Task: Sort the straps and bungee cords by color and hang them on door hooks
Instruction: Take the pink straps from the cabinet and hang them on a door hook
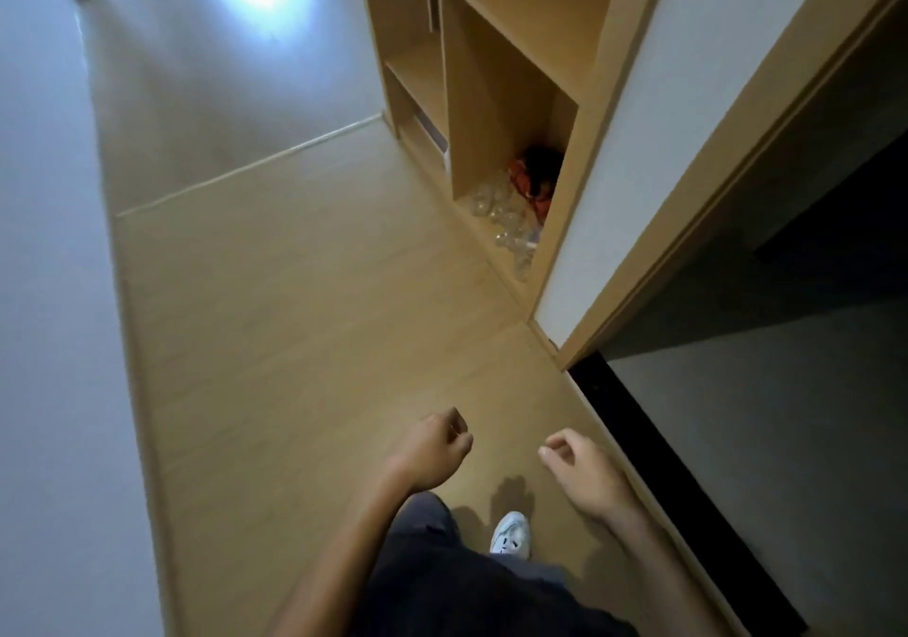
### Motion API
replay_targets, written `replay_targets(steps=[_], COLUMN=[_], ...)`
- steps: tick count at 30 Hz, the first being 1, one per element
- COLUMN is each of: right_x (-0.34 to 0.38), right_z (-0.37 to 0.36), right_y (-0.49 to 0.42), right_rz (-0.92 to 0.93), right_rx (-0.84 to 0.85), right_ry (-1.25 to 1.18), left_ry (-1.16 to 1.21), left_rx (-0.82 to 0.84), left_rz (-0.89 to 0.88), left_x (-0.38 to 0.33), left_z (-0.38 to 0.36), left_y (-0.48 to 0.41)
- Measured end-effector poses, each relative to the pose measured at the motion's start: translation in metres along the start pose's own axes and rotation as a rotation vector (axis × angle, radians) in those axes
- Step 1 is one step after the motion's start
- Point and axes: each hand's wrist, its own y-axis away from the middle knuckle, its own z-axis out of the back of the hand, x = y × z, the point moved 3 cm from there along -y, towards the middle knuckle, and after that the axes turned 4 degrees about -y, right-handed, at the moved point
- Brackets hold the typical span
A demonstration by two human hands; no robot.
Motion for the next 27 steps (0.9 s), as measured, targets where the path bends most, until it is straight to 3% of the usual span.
replay_targets(steps=[7,14,21,27], right_x=[0.099,0.184,0.26,0.296], right_z=[0.009,0.004,0.028,0.069], right_y=[-0.109,-0.196,-0.265,-0.336], right_rz=[0.098,0.023,-0.035,-0.091], right_rx=[0.117,0.165,0.133,0.084], right_ry=[0.121,0.151,0.128,0.158], left_ry=[0.161,0.196,0.114,0.077], left_rx=[-0.01,0.009,-0.026,-0.029], left_rz=[0.13,0.196,0.069,-0.001], left_x=[0.045,0.087,0.051,0.015], left_z=[0.049,0.137,0.272,0.33], left_y=[-0.056,-0.144,-0.254,-0.331])
